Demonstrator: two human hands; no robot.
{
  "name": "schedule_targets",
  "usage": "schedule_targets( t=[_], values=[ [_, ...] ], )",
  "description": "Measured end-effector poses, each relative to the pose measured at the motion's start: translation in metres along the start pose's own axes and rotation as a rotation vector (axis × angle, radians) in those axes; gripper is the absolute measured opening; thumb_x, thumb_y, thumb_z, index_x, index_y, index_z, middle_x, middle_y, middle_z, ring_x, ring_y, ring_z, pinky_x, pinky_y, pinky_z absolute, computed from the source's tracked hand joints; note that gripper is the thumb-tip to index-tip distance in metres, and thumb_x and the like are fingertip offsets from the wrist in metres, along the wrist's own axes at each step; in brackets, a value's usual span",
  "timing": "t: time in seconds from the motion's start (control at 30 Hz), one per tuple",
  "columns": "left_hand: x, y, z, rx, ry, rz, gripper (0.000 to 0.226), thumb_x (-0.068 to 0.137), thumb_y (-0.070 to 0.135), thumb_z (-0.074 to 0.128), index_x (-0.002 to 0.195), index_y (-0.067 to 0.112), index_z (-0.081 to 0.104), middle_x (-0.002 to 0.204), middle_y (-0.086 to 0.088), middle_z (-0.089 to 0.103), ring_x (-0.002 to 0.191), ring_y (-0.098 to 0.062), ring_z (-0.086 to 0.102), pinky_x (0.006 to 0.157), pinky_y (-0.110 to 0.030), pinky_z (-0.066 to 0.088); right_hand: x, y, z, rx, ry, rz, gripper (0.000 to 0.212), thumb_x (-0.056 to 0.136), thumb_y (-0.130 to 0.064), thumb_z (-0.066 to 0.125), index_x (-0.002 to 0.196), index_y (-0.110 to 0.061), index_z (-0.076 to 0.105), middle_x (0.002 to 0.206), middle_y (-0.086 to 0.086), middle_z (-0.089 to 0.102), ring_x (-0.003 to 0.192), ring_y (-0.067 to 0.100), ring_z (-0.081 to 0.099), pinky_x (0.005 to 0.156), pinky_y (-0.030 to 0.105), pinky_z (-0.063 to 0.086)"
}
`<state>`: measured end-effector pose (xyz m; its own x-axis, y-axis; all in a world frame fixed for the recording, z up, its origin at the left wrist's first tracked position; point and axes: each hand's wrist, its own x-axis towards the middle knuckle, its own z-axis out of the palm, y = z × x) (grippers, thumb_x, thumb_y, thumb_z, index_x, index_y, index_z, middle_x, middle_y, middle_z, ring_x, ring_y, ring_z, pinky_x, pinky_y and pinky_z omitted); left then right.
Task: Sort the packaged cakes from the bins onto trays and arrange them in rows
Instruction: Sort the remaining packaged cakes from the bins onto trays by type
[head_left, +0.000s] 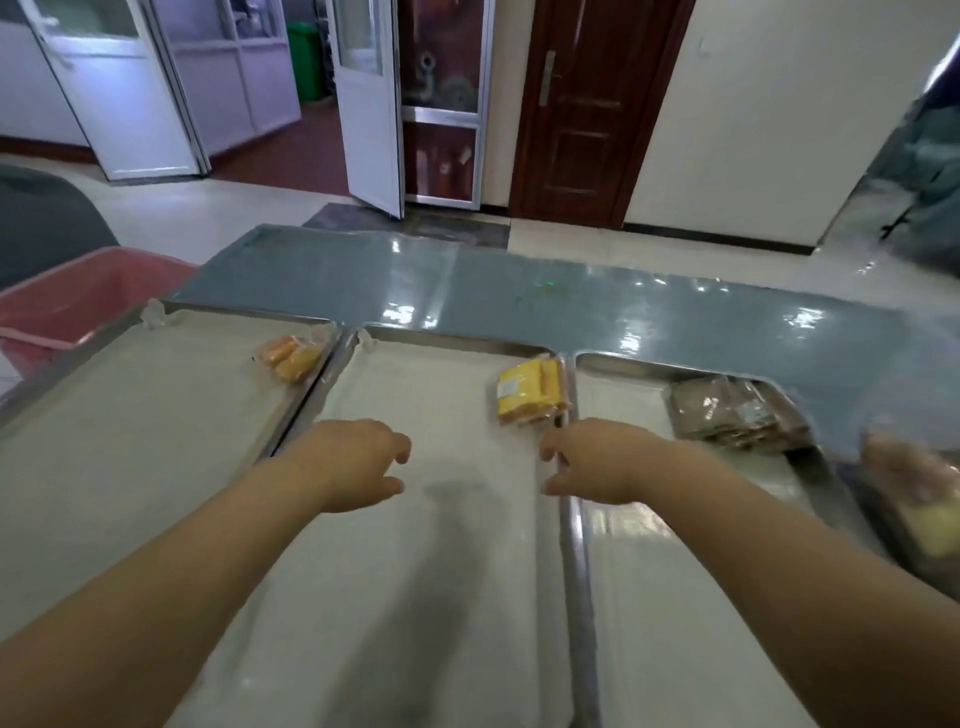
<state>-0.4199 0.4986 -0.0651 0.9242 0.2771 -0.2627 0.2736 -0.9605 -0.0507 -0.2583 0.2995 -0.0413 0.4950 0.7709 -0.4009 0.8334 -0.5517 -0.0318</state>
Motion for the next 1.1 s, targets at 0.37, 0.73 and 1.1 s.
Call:
schedule_targets(
  t=[0.37, 0.73, 1.1],
  values=[
    [-0.015, 0.154, -0.011, 0.031, -0.035, 0.11, 0.041, 0.093, 0.051, 0.047, 0.129, 0.031, 0.046, 0.125, 0.008, 0.054, 0.111, -0.014, 0.053, 0.085, -0.029, 0.045, -0.107, 0.099, 0.028, -0.033, -0.099, 0.027, 0.055, 0.091, -0.051, 0.054, 0.137, -0.024, 0.043, 0.133, 0.0, 0.052, 0.12, 0.022, 0.048, 0.096, 0.037, 0.043],
    [0.074, 0.244, -0.118, 0.08, 0.288, 0.249, 0.036, 0.091, 0.054, 0.046, 0.122, 0.036, 0.05, 0.116, 0.015, 0.057, 0.107, -0.01, 0.054, 0.081, -0.027, 0.044, -0.149, 0.216, -0.049, 0.023, 0.245, 0.162, 0.047, 0.088, -0.052, 0.056, 0.129, -0.032, 0.049, 0.126, -0.006, 0.055, 0.111, 0.018, 0.052, 0.087, 0.032, 0.039],
    [0.137, 0.396, -0.18, -0.016, 0.407, 0.382, 0.026, 0.09, 0.051, 0.048, 0.111, 0.037, 0.057, 0.104, 0.014, 0.061, 0.086, -0.009, 0.05, 0.069, -0.028, 0.043, -0.233, 0.379, -0.053, 0.043, 0.357, 0.292, 0.046, 0.088, -0.05, 0.056, 0.129, -0.031, 0.049, 0.12, -0.009, 0.058, 0.094, 0.008, 0.051, 0.085, 0.027, 0.044]
  ],
)
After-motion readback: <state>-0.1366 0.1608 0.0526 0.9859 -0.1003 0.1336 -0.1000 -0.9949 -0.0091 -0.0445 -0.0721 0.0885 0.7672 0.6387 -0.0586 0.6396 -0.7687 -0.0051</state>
